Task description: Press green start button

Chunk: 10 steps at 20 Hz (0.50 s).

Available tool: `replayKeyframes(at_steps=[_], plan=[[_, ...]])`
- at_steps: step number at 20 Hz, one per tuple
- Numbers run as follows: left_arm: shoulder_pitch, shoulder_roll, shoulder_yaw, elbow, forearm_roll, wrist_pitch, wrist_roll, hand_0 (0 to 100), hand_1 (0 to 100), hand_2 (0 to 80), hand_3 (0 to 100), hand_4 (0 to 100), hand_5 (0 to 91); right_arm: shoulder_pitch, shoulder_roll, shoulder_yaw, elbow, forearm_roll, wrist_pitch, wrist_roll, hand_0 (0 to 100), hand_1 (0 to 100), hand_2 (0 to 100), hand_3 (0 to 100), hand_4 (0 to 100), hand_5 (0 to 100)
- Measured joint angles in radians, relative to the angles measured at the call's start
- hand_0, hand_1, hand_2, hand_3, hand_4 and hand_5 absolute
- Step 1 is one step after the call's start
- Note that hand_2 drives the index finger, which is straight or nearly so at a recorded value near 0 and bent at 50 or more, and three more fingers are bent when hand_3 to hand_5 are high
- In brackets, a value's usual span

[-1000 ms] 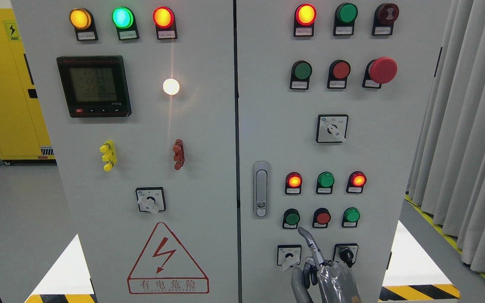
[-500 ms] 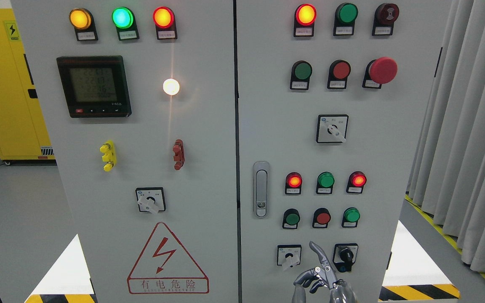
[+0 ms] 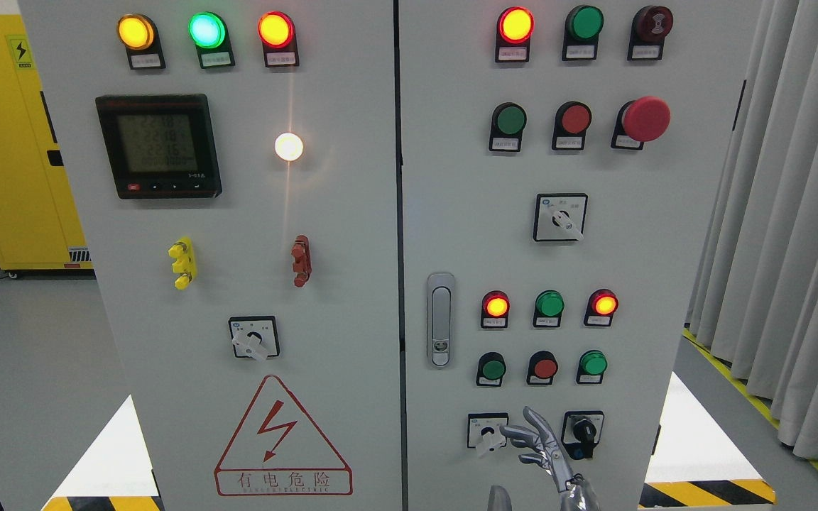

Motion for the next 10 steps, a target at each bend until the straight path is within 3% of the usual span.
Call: replayKeyframes(at_steps=[3,10], plan=[[0.000,0.000,0.000,0.000,0.000,0.000,0.000,12,56,0.0,0,0,0.0,0.001,0.000,0.005,-0.006,-0.006,0.000,0.004,56,61,0,5,9,5],[0.000,0.000,0.000,0.000,0.000,0.000,0.000,12,56,0.0,0,0,0.0,0.003,0.000,0.017,-0.014,-0.015,-0.001,0.004,50,61,0,6,10,5]])
